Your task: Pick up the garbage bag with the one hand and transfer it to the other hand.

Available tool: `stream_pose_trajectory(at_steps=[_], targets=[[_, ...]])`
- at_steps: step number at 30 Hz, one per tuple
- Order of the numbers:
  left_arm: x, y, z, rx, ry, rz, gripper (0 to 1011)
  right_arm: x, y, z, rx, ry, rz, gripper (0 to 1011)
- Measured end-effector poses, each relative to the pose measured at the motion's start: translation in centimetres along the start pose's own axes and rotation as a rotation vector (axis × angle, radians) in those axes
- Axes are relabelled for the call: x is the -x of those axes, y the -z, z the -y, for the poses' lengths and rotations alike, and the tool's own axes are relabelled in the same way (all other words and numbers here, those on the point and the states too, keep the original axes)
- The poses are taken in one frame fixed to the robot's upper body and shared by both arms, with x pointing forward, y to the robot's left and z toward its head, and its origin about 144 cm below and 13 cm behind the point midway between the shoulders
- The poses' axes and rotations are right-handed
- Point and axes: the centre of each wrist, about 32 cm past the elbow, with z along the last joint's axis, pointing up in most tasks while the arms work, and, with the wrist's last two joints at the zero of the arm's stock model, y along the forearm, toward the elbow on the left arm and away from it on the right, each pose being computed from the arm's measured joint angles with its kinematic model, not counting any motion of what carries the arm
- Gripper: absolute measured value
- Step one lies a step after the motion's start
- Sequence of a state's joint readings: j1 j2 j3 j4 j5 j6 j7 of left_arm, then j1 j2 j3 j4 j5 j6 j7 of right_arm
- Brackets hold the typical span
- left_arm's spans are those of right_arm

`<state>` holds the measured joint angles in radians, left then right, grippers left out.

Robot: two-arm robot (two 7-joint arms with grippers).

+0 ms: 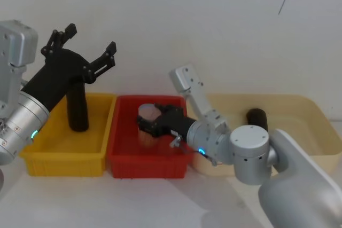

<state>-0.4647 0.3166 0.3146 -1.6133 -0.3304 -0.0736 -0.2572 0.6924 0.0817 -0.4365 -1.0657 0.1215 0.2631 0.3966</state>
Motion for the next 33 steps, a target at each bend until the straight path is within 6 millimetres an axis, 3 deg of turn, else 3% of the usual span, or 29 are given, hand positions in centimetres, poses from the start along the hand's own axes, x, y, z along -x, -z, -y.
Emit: stream_pose_trajectory(at_steps=[13,16,26,33], targets=[[0.0,0.0,0.0,0.0,0.0,0.0,1000,-1.6,-3.1,3.5,-0.137,0.045,0.038,666],[0.0,0.0,0.0,0.0,0.0,0.0,1000,-2.7,-3.6,5.3,-0.171,0.083,0.051,666],[0.0,0.0,0.0,0.0,0.0,0.0,1000,-4.1,-2.9,8.5,-0.17,0.141,0.052,666],[0.0,0.0,0.0,0.0,0.0,0.0,1000,-4.1,-1.3,9.3,-0.121,0.149,0.03,666]])
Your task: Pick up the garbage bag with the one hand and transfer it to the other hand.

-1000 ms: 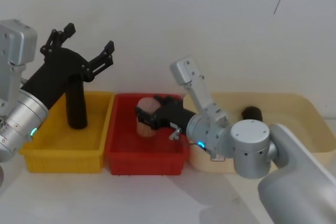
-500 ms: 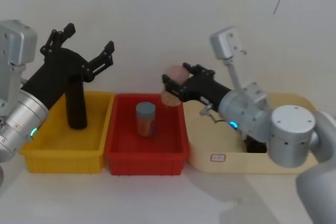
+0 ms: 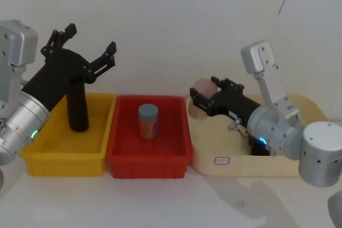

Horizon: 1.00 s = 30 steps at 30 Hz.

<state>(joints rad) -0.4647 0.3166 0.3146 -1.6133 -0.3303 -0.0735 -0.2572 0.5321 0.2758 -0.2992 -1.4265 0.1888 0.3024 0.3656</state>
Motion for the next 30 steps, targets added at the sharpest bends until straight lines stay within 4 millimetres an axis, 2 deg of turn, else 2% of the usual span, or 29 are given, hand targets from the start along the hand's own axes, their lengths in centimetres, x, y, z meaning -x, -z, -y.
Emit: stream_pose_trajectory(at_steps=[15,26,30], targets=[[0.0,0.0,0.0,0.0,0.0,0.0,1000,-0.2,4.2,-0.3,0.127,0.044,-0.083,670],[0.0,0.0,0.0,0.0,0.0,0.0,1000,-0.5,5.5,-0.6,0.121,0.112,-0.137,990],[0.0,0.0,0.0,0.0,0.0,0.0,1000,-0.5,5.4,-0.4,0.091,0.133,-0.146,1000]])
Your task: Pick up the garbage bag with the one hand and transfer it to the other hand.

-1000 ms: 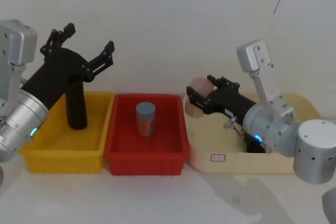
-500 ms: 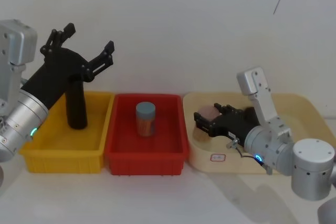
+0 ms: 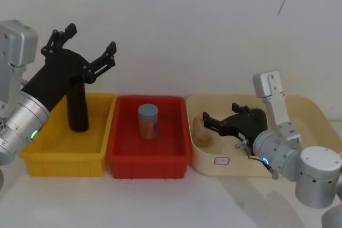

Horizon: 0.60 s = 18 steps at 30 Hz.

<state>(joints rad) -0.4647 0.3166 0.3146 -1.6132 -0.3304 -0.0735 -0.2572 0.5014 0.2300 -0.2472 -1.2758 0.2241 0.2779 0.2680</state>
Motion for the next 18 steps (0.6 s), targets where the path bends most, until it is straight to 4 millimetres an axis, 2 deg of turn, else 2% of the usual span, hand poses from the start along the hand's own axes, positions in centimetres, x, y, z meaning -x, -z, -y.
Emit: stream_pose_trajectory(at_steps=[18], targets=[[0.0,0.0,0.0,0.0,0.0,0.0,1000,0.8,-0.9,1.7,-0.114,0.031,-0.019,1000]])
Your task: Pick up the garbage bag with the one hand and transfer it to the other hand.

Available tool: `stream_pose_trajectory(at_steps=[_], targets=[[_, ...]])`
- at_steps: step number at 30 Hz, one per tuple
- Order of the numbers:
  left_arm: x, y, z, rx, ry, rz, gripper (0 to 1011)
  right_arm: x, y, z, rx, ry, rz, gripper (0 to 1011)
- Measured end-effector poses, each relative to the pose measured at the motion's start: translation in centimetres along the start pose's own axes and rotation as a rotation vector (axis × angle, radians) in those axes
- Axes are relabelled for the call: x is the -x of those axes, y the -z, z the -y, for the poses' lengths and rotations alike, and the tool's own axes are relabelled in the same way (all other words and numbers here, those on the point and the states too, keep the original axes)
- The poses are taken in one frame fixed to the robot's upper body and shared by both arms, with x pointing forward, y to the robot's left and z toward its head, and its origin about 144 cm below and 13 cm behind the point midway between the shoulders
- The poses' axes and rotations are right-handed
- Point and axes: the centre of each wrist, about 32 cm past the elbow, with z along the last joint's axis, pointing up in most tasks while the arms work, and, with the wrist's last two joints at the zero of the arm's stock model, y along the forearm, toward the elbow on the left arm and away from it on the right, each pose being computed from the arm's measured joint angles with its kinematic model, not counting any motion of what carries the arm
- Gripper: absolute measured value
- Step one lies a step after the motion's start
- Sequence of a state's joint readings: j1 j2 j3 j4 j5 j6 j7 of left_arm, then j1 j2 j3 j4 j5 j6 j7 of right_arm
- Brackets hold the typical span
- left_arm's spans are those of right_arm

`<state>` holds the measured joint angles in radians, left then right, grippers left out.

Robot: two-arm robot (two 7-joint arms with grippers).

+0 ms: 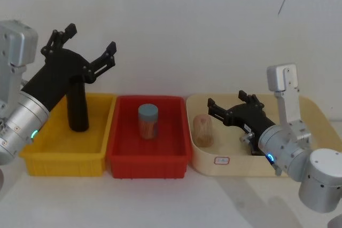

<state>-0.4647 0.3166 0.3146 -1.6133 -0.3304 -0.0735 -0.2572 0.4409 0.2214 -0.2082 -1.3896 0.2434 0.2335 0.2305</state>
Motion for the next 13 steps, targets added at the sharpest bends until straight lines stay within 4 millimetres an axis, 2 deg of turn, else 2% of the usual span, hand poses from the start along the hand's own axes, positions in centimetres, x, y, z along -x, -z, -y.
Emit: stream_pose_trajectory(at_steps=[13], targets=[[0.0,0.0,0.0,0.0,0.0,0.0,1000,0.2,-0.27,0.42,-0.026,0.007,-0.004,1001]])
